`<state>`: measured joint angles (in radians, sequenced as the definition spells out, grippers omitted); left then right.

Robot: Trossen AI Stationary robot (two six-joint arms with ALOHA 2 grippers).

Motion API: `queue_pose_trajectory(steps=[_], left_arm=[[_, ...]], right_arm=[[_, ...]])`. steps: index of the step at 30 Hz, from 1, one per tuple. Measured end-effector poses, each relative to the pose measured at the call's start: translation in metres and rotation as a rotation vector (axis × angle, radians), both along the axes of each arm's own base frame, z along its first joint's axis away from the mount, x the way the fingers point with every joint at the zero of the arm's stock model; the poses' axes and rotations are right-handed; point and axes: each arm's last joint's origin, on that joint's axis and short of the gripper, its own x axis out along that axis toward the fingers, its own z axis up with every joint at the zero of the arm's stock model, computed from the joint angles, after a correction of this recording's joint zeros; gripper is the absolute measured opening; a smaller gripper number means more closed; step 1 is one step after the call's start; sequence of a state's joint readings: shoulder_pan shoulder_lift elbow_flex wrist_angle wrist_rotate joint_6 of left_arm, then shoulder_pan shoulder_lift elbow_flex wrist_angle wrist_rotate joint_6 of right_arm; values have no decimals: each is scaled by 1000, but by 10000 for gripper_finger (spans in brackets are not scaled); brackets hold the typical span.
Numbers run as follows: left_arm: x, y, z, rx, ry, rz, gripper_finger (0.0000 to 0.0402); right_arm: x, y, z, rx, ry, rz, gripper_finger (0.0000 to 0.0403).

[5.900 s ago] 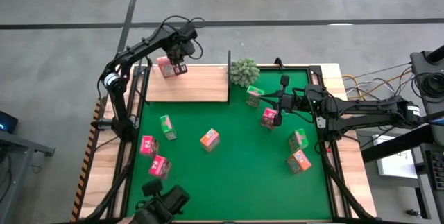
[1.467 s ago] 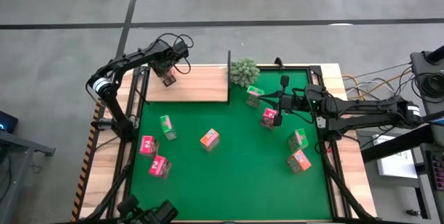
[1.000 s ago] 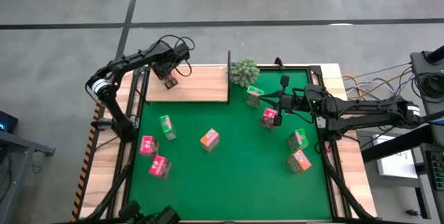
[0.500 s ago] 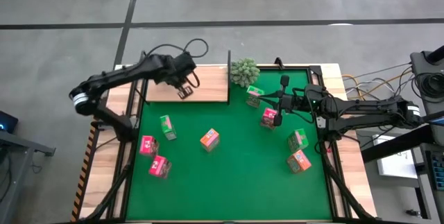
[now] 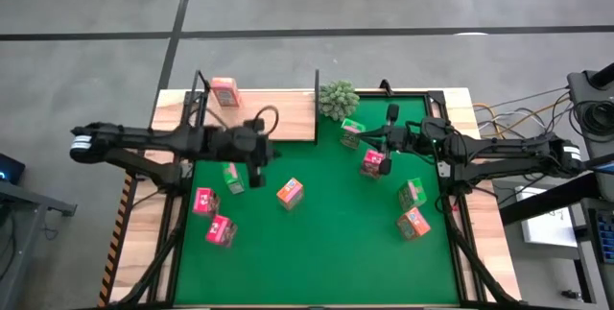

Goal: Stack cereal on shelf
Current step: Put the top green cereal box on the shelf

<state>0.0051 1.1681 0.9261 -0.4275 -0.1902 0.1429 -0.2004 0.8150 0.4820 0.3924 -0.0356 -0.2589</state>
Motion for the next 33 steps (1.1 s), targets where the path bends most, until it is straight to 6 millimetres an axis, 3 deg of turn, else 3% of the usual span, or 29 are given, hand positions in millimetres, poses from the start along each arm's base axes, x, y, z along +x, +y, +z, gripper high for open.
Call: queue_pose_trajectory(steps=[7,18,24,33], left_arm=[[-13,-13,-18,106,-60,-133,0],[-39,-11,-5,191,-208,-169,0],[-51,-10,-1,198,-246,-160,0],[-57,-10,5,210,-274,-161,0]], right_arm=[[1,6,4,81,-41,31,9],[24,8,20,116,-23,52,9],[46,4,27,187,82,40,9],[64,2,49,359,388,-20,9]])
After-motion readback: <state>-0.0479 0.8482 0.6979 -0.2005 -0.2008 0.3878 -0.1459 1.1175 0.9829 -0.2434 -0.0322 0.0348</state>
